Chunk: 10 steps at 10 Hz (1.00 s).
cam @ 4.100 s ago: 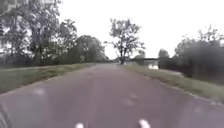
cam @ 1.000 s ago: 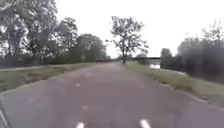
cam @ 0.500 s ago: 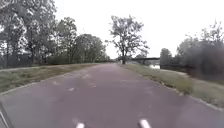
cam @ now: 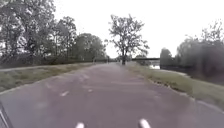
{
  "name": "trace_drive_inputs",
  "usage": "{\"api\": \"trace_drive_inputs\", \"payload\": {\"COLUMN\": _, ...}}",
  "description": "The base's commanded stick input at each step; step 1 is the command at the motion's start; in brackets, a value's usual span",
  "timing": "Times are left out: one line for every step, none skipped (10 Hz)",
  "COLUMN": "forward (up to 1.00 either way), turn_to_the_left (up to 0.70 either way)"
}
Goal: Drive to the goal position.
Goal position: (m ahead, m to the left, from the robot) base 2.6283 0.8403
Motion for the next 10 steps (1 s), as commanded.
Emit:
{"api": "trace_drive_inputs", "payload": {"forward": 0.7, "turn_to_the_left": 0.0}}
{"api": "trace_drive_inputs", "payload": {"forward": 0.7, "turn_to_the_left": 0.0}}
{"api": "trace_drive_inputs", "payload": {"forward": 0.7, "turn_to_the_left": 0.0}}
{"api": "trace_drive_inputs", "payload": {"forward": 0.7, "turn_to_the_left": 0.0}}
{"api": "trace_drive_inputs", "payload": {"forward": 0.7, "turn_to_the_left": 0.0}}
{"api": "trace_drive_inputs", "payload": {"forward": 0.7, "turn_to_the_left": 0.0}}
{"api": "trace_drive_inputs", "payload": {"forward": 0.7, "turn_to_the_left": 0.0}}
{"api": "trace_drive_inputs", "payload": {"forward": 0.7, "turn_to_the_left": 0.0}}
{"api": "trace_drive_inputs", "payload": {"forward": 0.7, "turn_to_the_left": 0.0}}
{"api": "trace_drive_inputs", "payload": {"forward": 0.7, "turn_to_the_left": 0.0}}
